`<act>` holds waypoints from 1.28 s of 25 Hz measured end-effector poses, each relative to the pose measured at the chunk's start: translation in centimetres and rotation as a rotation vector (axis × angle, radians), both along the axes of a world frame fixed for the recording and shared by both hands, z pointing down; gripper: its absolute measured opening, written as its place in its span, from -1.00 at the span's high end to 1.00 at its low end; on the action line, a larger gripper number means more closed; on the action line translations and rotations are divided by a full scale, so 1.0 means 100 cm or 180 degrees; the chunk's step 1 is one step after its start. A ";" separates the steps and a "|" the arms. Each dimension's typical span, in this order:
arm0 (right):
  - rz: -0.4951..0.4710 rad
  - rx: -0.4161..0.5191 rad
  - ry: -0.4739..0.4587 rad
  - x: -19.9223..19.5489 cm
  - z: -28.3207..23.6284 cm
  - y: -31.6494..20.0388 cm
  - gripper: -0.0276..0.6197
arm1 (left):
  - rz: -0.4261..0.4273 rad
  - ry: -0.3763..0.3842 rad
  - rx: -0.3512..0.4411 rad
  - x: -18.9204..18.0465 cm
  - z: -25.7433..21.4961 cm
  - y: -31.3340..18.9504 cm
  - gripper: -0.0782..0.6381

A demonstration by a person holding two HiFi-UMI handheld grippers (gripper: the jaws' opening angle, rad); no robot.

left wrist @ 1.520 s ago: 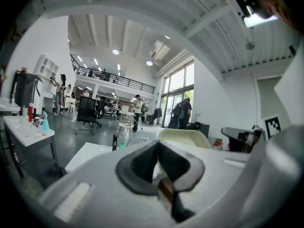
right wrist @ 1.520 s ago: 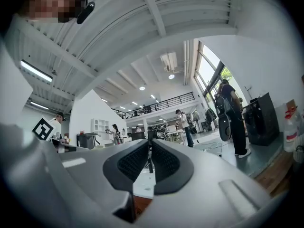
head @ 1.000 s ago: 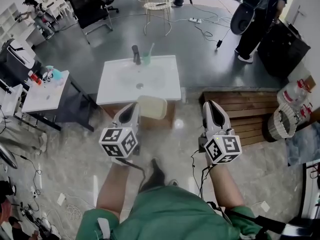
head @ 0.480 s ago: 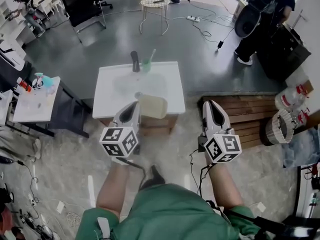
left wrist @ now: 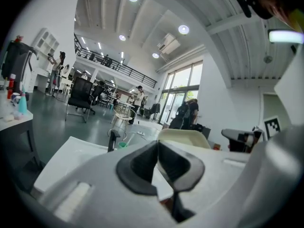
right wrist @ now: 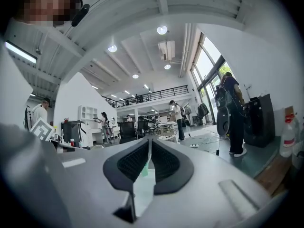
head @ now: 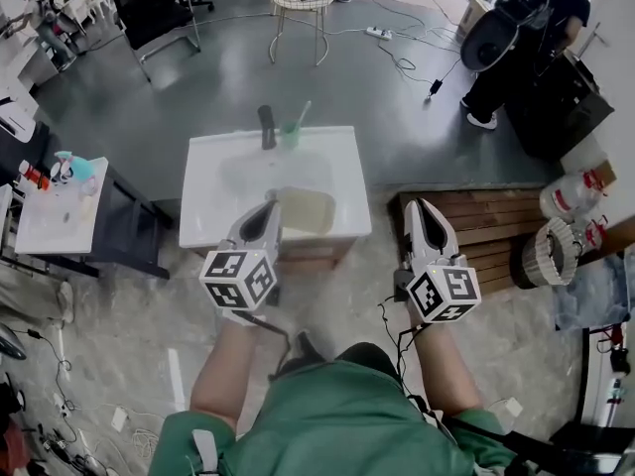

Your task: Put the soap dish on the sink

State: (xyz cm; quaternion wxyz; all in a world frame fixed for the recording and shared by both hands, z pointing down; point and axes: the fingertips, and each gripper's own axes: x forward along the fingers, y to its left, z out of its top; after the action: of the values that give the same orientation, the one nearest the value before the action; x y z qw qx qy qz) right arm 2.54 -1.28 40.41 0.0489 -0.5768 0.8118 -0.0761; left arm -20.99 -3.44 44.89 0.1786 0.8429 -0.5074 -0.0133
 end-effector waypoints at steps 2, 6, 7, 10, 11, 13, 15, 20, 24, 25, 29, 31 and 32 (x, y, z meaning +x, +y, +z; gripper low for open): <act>0.0012 -0.0015 -0.0005 0.002 0.003 -0.007 0.85 | 0.0012 0.0012 -0.0017 0.002 0.002 -0.007 0.77; 0.0028 -0.0071 -0.0070 0.012 0.014 -0.030 0.85 | 0.0025 0.0029 -0.0085 0.011 0.009 -0.028 0.77; 0.0012 -0.0085 -0.0083 0.014 0.017 -0.037 0.85 | 0.0016 0.0039 -0.0104 0.013 0.012 -0.034 0.77; -0.0055 -0.0115 -0.0135 0.024 0.026 -0.066 0.85 | -0.0046 0.0058 -0.0165 0.022 0.019 -0.056 0.77; -0.0080 -0.0118 -0.0157 0.028 0.027 -0.077 0.85 | -0.0073 0.0052 -0.0182 0.025 0.021 -0.064 0.77; -0.0141 -0.0108 -0.0193 0.035 0.026 -0.100 0.85 | -0.0132 0.0029 -0.0203 0.032 0.021 -0.081 0.77; -0.0215 -0.0100 -0.0226 0.040 0.024 -0.125 0.85 | -0.0198 -0.0009 -0.0207 0.038 0.020 -0.100 0.77; -0.0386 -0.0118 -0.0266 0.054 0.023 -0.184 0.85 | -0.0331 -0.0078 -0.0223 0.057 0.019 -0.149 0.77; -0.0431 -0.0118 -0.0286 0.076 0.020 -0.223 0.85 | -0.0387 -0.0047 -0.0294 0.078 0.025 -0.183 0.77; -0.0437 -0.0124 -0.0296 0.082 0.020 -0.233 0.85 | -0.0402 -0.0033 -0.0312 0.083 0.026 -0.191 0.77; -0.0462 -0.0187 -0.0346 0.105 0.030 -0.266 0.85 | -0.0466 -0.0006 -0.0383 0.103 0.036 -0.222 0.77; -0.0482 -0.0213 -0.0359 0.111 0.033 -0.279 0.85 | -0.0490 0.0010 -0.0435 0.108 0.041 -0.234 0.76; -0.0496 -0.0224 -0.0364 0.114 0.034 -0.285 0.85 | -0.0507 0.0023 -0.0462 0.110 0.044 -0.240 0.76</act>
State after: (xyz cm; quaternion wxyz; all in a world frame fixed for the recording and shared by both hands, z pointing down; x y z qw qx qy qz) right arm 13.94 -29.79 43.81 0.0687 -0.5081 0.8469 -0.1410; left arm -10.03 -27.45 49.29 0.2394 0.7846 -0.5718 0.0063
